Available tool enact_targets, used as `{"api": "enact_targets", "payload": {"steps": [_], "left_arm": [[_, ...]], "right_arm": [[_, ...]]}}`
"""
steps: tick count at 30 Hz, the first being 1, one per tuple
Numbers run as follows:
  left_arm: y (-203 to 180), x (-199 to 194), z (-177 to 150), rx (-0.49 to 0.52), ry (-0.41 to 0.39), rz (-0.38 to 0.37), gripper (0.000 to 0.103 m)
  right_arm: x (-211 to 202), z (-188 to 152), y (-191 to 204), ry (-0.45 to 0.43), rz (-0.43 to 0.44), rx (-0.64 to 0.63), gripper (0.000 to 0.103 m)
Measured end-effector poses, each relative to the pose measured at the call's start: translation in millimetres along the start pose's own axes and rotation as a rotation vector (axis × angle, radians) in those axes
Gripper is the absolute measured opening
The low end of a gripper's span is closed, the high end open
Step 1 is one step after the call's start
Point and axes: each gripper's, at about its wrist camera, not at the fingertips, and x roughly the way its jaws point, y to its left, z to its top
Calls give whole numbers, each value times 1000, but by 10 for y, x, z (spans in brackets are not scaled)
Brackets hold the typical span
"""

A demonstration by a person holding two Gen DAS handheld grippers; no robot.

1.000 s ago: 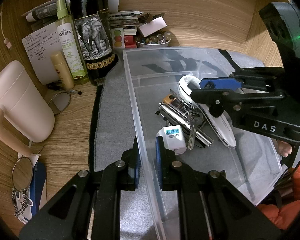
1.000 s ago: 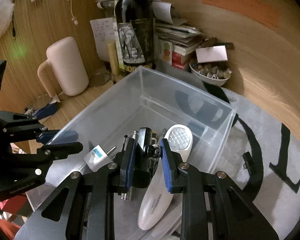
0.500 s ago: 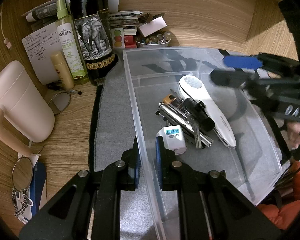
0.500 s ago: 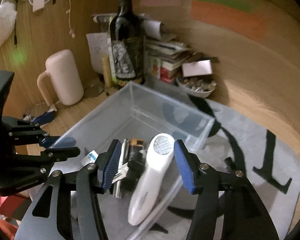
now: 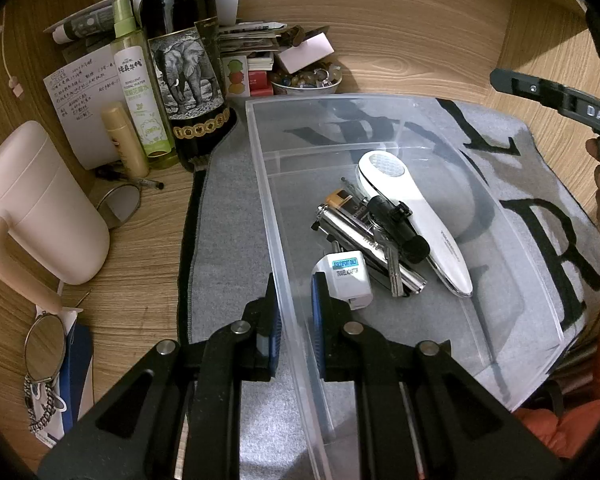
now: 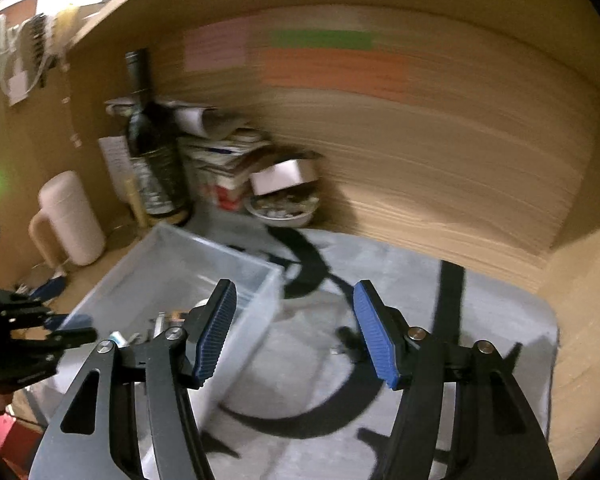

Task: Organize rigid objects
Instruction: 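Grasp the small black connector on the rug with the right gripper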

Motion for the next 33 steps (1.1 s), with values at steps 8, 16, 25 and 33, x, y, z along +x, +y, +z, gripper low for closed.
{"api": "enact_targets", "payload": {"steps": [8,16,25,33], "left_arm": [[-2,0,0,-1,0,-1,12],[0,0,-1,-1,0,0,12],[-5,0,-3,-1,0,1,12],[4,0,-1,1,0,0,12]], "right_arm": [[245,-94,-289,64,-47,66,58],[803,-297,-412,199,-49,97,58],[1216,-549,-403,289,-56,98,58],[1132,-540,-360,285,-59,66,29]]}}
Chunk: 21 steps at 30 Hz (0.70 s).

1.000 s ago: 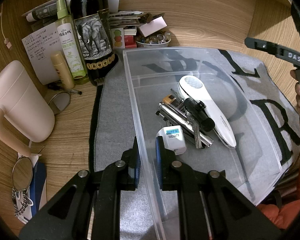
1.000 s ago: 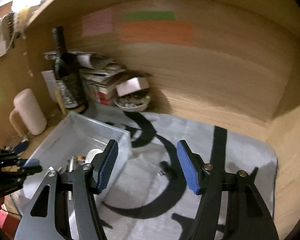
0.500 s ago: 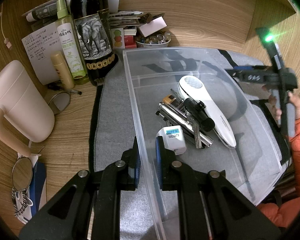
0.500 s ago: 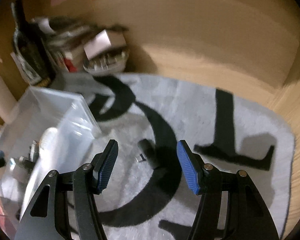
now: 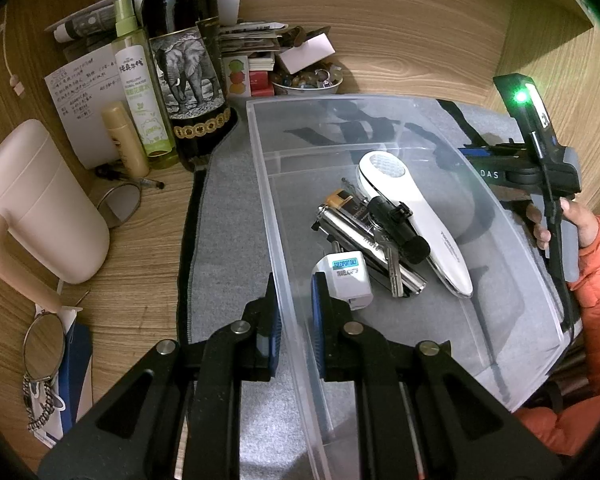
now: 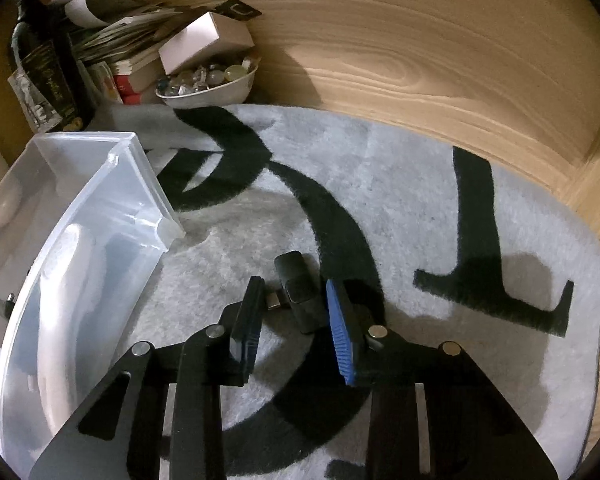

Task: Organize rigid objects
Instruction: 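Grasp the small black connector on the rug with the right gripper, then carry the black connector into the clear box and open the right gripper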

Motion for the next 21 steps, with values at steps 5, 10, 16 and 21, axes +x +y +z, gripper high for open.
{"api": "enact_targets", "payload": {"steps": [5,10,16,21], "left_arm": [[1,0,0,-1,0,0,12],[0,-1,-1,-2,-1,0,12],[1,-1,-2,-2,-1,0,12],[3,-1,-2,-2,-1,-1,12]], "right_arm": [[-102,-29,54,-12,6,-6,29],[-267,-47,102,-52,21,3,29],[-628,-35,223,-135,44,-8,29],[-898,-8,363,-204,82,-33,29]]}}
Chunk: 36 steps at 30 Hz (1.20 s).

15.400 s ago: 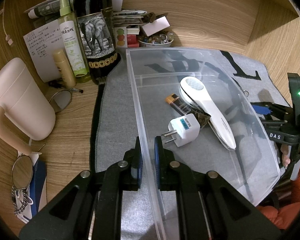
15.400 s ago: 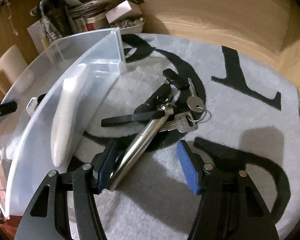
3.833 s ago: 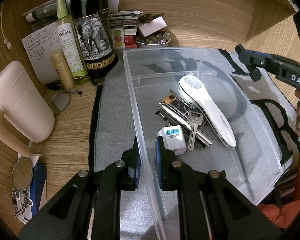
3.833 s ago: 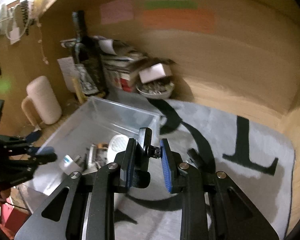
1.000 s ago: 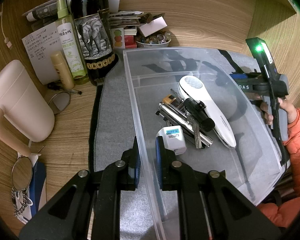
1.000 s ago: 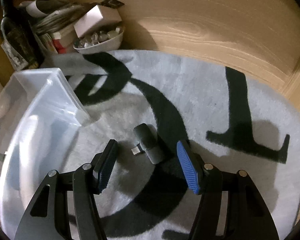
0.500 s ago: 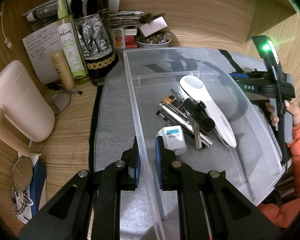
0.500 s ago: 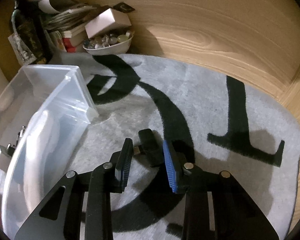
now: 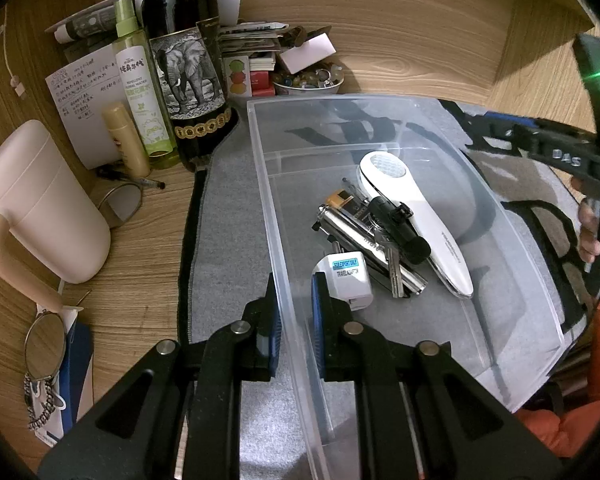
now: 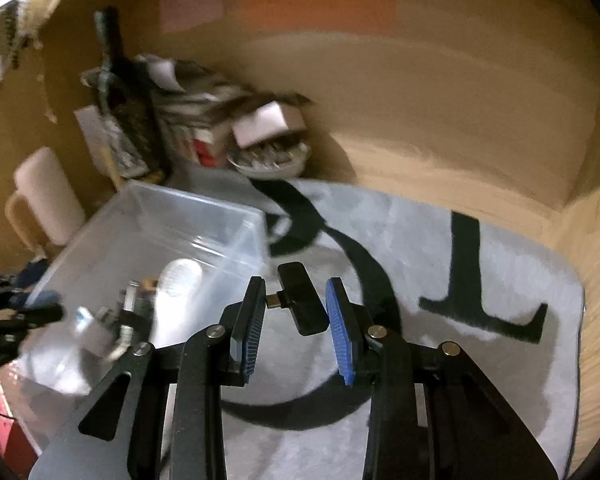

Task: Organize rigid objects
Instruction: 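Carry the black connector into the clear box and open the right gripper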

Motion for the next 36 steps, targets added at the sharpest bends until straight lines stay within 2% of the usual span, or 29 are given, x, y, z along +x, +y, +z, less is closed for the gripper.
{"api": "enact_targets", "payload": {"steps": [9,24,31,36], "left_arm": [[0,0,0,2,0,1,12],[2,-8,-3,-1,-2,-2,12],[-1,-8,-5,-1,-2,-3,12],[12,-6,-1,-10,2,-11,12]], "right_arm": [[-230,99,386,-74,67,-88,29],[78,-13,883,29,172,-201,28],[188,-32,891,79,187,-191,28],[146,-31,849,74,177,-172,29]]}}
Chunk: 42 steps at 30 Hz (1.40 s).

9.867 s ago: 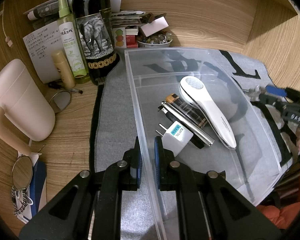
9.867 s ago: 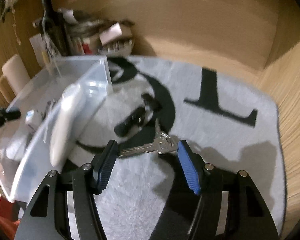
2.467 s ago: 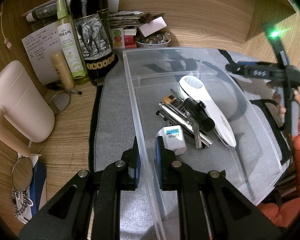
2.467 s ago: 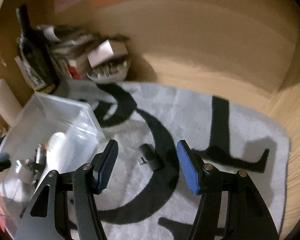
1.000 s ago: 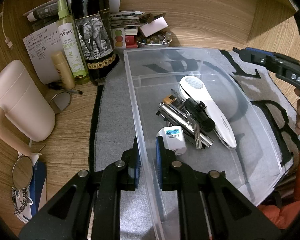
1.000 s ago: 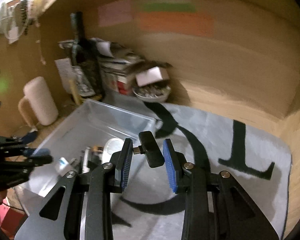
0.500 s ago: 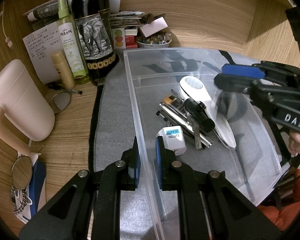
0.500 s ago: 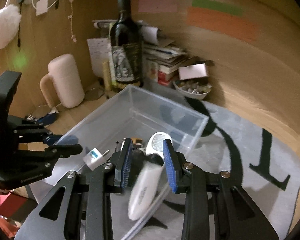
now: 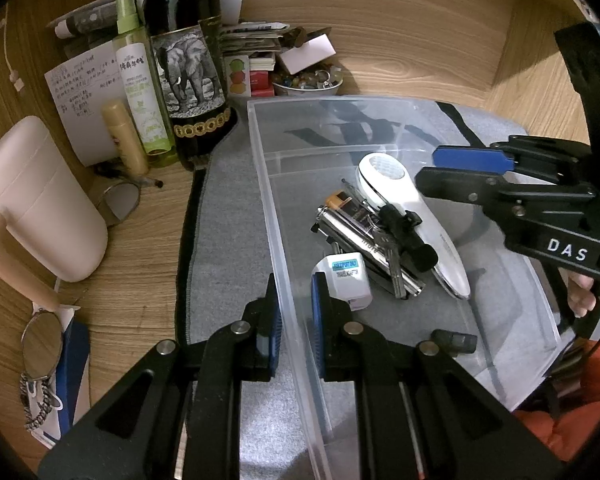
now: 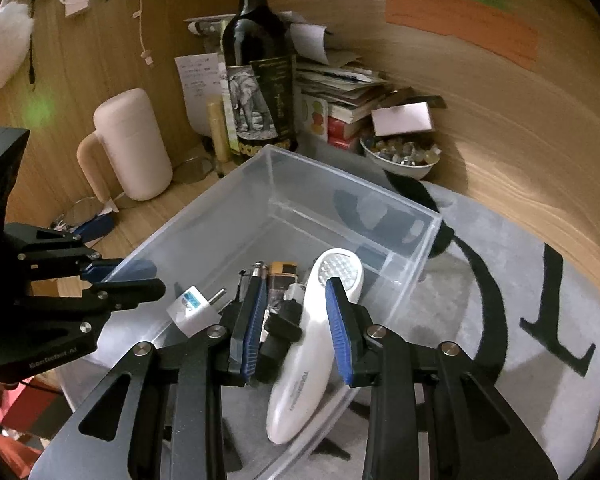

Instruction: Organize rigid objects

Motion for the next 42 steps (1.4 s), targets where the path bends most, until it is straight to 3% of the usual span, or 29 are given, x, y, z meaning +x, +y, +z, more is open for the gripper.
{"api": "enact_targets", "payload": {"steps": [3,12,16,18,20,22,27,31,42], "left_arm": [[5,1,11,-4,3,-3,12],[21,-217,125,-11,-70,51,12],[-41,-384,194,-9,-135,56,33],[-90,-462,228,-1,-165,46,37],[-170,-547,250,5,-205,29,44],[-252,-630,262,8,-251,11,58],[-473,-795,258,14,-352,-22,69],[-599,-921,204,-10,-432,-63,87],[-957,-1269,-99,22,-598,-43,102]], "right_arm": [[-72,-13,-52,-10,-11,15,34],[-471,-85,-306,-97,-74,74,67],[-698,-132,-402,-145,-84,111,73],[-807,-160,-440,-168,-90,124,75],[-915,-197,-471,-191,-102,139,84],[-1027,-244,-480,-218,-127,148,84],[-1268,-388,-477,-267,-164,165,90],[-1453,-518,-449,-312,-207,183,101],[-1873,-865,-257,-435,-303,185,103]]}}
